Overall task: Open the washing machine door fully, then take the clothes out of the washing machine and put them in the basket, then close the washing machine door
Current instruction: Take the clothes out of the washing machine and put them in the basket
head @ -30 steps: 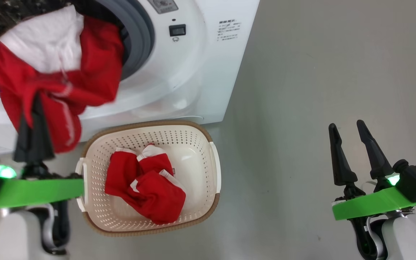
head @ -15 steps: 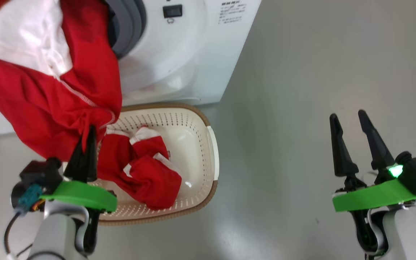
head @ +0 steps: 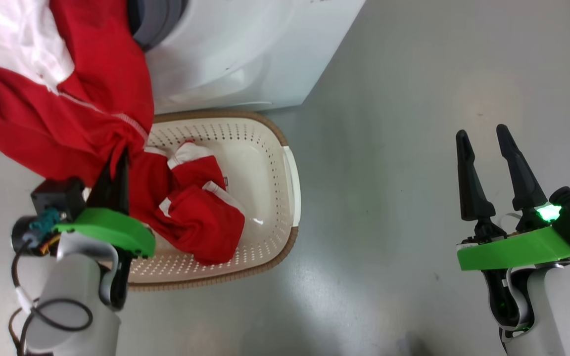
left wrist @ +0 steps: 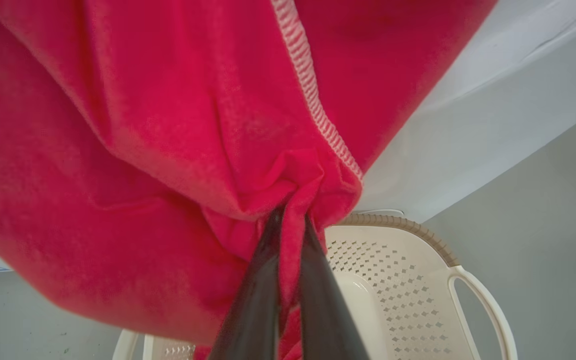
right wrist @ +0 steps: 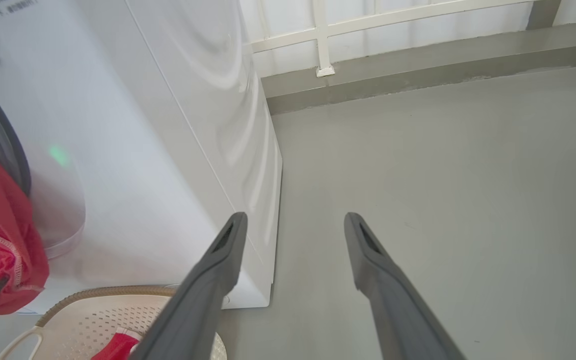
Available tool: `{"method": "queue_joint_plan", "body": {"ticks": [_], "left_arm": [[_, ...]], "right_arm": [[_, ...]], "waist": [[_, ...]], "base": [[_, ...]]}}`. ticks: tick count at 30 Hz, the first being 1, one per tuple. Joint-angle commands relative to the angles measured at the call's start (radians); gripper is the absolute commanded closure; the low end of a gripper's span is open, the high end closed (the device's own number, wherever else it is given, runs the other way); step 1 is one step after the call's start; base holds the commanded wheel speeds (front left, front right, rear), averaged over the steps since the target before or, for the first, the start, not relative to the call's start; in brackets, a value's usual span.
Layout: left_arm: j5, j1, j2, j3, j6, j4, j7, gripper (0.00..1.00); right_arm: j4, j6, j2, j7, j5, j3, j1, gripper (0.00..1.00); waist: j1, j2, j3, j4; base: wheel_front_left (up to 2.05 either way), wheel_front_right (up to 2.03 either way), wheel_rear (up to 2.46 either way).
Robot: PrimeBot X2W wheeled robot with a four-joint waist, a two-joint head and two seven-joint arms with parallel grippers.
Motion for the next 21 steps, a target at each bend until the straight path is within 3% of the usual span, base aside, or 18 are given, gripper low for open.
{"method": "queue_joint_plan", "body": {"ticks": [1,7,21], "left_arm": [[0.01,-0.017,0.032,0.019,-0.006,0.007,-0.005,0.33],[0.004,-0.062,0.04,0.01,-0.006,0.051,-0.005,0.0],[-0.029,-0.015,0.038,0.01,-0.006,-0.025,-0.005,0.0]], "right_arm": [[-0.026,0.005,-0.007,-0.006,0.007,0.025,-0.008,0.0],[-0.025,0.005,-0.007,-0.006,0.005,0.03,-0.024,0.0],[-0.013,0.005,-0.007,-0.006,-0.007,0.026,-0.014,0.0]], "waist": [[0.0,0.0,0.021,0.003],[0.0,0.0,0.037,0.005],[0.0,0.0,-0.001,0.02]], "base": [[0.0,0.0,0.0],[0.0,0.0,0.0],[0.0,0.0,0.0]]}}
